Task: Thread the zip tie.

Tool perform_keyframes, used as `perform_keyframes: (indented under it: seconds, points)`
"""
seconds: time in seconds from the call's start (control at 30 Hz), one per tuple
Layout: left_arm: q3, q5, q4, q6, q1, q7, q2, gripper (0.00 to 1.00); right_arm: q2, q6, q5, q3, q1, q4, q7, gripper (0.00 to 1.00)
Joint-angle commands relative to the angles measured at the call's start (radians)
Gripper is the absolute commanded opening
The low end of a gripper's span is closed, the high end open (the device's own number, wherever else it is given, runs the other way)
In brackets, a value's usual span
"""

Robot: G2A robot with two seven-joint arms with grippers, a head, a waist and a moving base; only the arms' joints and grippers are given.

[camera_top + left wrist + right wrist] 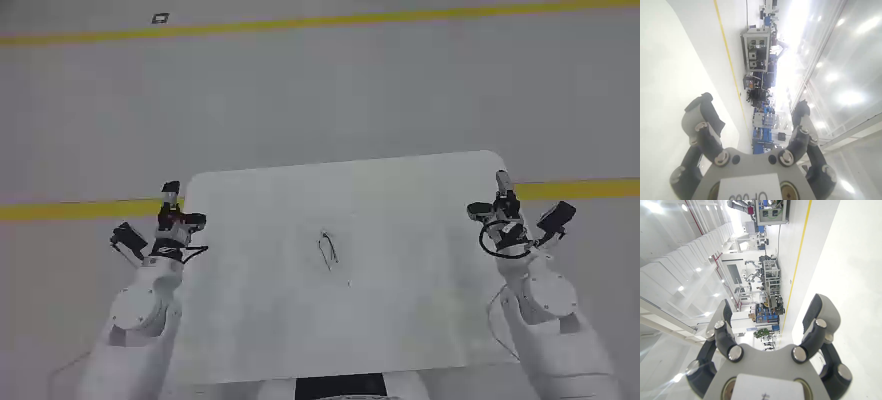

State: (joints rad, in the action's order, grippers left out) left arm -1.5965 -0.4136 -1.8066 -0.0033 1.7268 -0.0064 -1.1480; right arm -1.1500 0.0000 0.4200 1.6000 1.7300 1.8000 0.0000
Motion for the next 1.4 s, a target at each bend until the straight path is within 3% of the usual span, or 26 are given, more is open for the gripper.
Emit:
perform_keyframes:
  seconds: [0.0, 0.17, 0.53, 0.6, 0.73, 0.87, 1.07, 1.13, 1.37]
  points:
    - [0.001, 0.105, -0.015, 0.009, -0.008, -0.114, 0.008, 1.0, 0.0, 0.0, 0.0, 0.0, 0.0, 0.0, 0.0, 1.0]
    - [-0.007, 0.109, -0.031, 0.074, -0.006, -0.214, 0.014, 1.0, 0.0, 0.0, 0.0, 0.0, 0.0, 0.0, 0.0, 1.0]
    - [-0.002, 0.122, -0.042, 0.063, -0.009, -0.233, 0.015, 1.0, 0.0, 0.0, 0.0, 0.0, 0.0, 0.0, 0.0, 1.0]
    - [0.001, 0.133, -0.047, 0.047, -0.01, -0.267, 0.017, 1.0, 0.0, 0.0, 0.0, 0.0, 0.0, 0.0, 0.0, 1.0]
    - [0.017, 0.211, -0.115, 0.017, 0.008, -0.378, 0.024, 1.0, 0.0, 0.0, 0.0, 0.0, 0.0, 0.0, 0.0, 1.0]
    - [0.025, 0.286, -0.158, 0.049, 0.021, -0.483, 0.034, 1.0, 0.0, 0.0, 0.0, 0.0, 0.0, 0.0, 0.0, 1.0]
    - [0.048, 0.293, -0.162, 0.112, 0.031, -0.549, 0.039, 1.0, 0.0, 0.0, 0.0, 0.0, 0.0, 0.0, 0.0, 1.0]
    - [0.053, 0.288, -0.163, 0.112, 0.028, -0.58, 0.041, 1.0, 0.0, 0.0, 0.0, 0.0, 0.0, 0.0, 0.0, 1.0]
    - [0.052, 0.288, -0.162, 0.111, 0.028, -0.582, 0.041, 1.0, 0.0, 0.0, 0.0, 0.0, 0.0, 0.0, 0.0, 1.0]
